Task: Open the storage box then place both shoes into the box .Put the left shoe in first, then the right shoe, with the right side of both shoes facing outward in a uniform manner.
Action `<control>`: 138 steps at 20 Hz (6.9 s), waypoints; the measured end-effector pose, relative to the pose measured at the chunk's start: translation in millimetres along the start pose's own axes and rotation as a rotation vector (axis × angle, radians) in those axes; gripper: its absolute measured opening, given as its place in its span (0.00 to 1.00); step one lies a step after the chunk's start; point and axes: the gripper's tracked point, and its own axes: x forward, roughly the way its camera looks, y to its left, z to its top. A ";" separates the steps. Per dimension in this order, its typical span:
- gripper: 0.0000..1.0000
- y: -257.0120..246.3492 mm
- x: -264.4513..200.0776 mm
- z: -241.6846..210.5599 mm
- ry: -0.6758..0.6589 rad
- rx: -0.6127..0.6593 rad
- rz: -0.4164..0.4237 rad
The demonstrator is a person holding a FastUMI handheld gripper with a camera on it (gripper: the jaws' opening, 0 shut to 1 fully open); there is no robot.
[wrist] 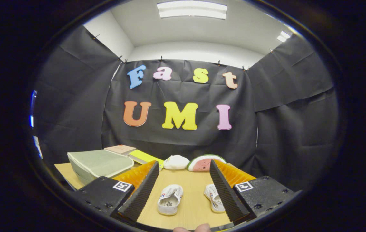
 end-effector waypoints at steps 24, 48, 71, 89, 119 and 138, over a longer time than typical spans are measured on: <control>1.00 45.8 13.6 -1.6 0.064 0.010 0.037; 1.00 -40.9 54.5 -43.1 0.149 0.052 0.108; 1.00 180.3 107.0 -104.4 0.611 0.715 0.932; 0.78 259.8 122.8 -91.0 0.905 1.127 1.084; 0.05 382.0 100.8 80.3 0.829 0.700 0.906; 0.75 507.2 111.7 105.6 0.664 0.392 0.874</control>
